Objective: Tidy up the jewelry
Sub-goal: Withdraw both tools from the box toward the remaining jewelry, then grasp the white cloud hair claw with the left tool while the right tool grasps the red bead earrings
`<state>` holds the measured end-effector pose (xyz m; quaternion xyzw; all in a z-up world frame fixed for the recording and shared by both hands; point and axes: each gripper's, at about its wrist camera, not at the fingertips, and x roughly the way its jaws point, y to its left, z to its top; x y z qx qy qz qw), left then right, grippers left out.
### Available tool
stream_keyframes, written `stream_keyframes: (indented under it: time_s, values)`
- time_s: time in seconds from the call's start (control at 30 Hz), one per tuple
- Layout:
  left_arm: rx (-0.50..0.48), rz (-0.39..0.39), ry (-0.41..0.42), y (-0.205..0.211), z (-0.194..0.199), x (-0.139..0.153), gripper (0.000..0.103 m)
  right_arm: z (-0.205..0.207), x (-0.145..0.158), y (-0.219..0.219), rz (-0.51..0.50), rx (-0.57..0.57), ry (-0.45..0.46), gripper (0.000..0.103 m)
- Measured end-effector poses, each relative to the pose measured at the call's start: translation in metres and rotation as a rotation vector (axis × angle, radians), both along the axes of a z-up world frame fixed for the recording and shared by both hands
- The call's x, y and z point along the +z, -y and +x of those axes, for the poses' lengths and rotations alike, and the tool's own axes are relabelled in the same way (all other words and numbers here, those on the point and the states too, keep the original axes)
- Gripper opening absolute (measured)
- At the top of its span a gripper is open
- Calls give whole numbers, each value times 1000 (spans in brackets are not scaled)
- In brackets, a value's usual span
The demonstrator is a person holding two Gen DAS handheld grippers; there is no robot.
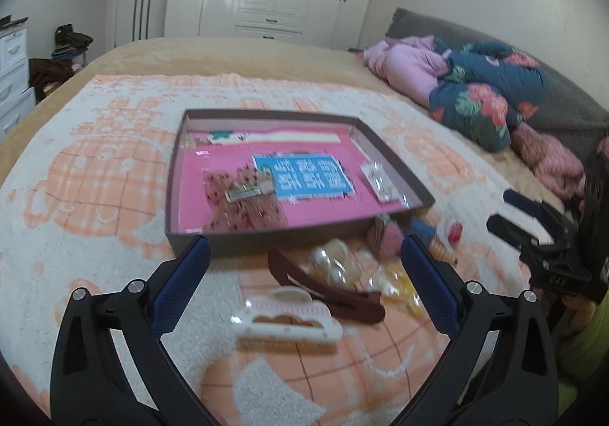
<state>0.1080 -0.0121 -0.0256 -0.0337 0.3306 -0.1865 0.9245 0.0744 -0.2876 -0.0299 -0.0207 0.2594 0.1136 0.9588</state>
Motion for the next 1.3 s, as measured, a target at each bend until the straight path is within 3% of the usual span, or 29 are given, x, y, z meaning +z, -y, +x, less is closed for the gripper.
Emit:
stream_keyframes:
  time_s: [0.33,0.9,1.13,1.3]
  values:
    - [-65,84,-75,17,-3,-29,92,7,-19,11,-26,-36,-72,93]
    - [-7,153,-116,13,2,-50,92,52,-62,23,-115,-51,-248,93]
    - [39,101,-174,-3,8,-61,92,68,-71,26,-79,-34,-292,93]
    - [36,88,-173,-4,8,-62,88,71,-71,27,-57,-36,-293,82]
